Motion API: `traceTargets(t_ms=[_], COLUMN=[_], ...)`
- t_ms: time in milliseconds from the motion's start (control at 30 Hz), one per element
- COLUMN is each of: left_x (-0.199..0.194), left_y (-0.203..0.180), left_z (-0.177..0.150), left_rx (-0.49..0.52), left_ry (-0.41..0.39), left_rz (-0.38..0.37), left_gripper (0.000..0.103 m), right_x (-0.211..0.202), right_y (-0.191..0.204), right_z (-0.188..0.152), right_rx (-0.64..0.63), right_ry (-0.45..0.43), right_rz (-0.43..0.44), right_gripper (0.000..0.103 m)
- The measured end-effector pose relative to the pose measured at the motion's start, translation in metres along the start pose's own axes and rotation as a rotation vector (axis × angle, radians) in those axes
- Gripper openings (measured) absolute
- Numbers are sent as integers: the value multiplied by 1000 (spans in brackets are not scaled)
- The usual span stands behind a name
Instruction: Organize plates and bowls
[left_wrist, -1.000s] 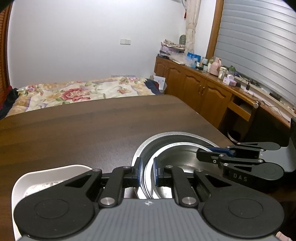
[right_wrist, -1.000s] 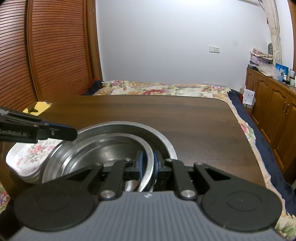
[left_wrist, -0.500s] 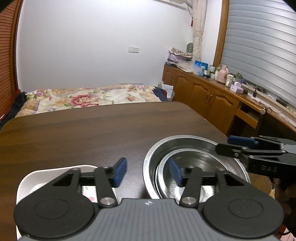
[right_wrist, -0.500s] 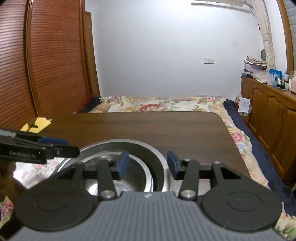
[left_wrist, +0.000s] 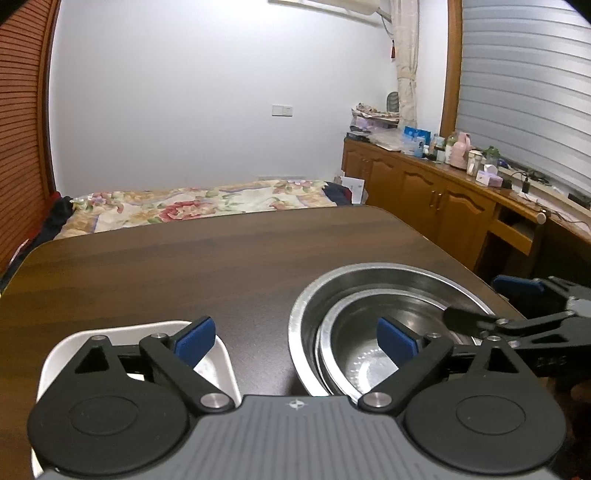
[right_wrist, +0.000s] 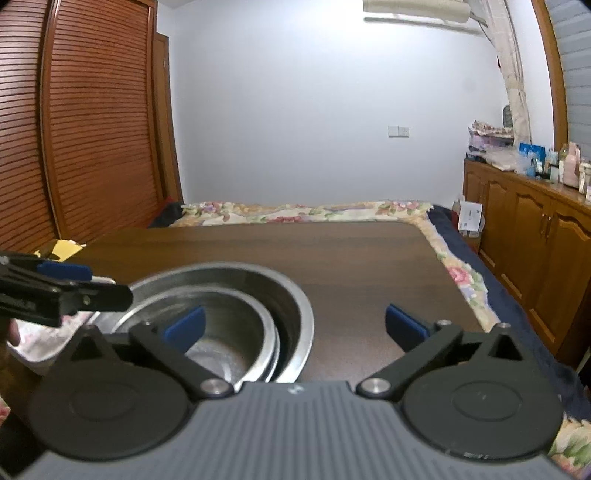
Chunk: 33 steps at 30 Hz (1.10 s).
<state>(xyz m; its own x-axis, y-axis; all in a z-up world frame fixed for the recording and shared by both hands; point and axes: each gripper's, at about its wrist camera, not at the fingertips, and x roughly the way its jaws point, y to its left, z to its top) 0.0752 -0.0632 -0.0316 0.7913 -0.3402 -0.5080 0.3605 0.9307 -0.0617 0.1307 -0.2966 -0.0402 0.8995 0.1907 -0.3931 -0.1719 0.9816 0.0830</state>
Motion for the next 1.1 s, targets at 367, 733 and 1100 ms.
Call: traceTargets(t_ms=[367, 733, 1100], left_x=[3, 1, 5], left_y=[-6, -7, -11], left_z=[-11, -17, -18], left_rx=[-22, -19, -11], left_ry=[21, 33, 59], left_rz=[-17, -37, -46], left_gripper=[96, 88, 55], right_x=[4, 0, 1], right_y=[-3, -3, 0], right_z=[-9, -10, -12], right_rx=[41, 57, 77], right_ry=[13, 14, 31], right_rz=[58, 61, 73], right_gripper=[103, 103, 69])
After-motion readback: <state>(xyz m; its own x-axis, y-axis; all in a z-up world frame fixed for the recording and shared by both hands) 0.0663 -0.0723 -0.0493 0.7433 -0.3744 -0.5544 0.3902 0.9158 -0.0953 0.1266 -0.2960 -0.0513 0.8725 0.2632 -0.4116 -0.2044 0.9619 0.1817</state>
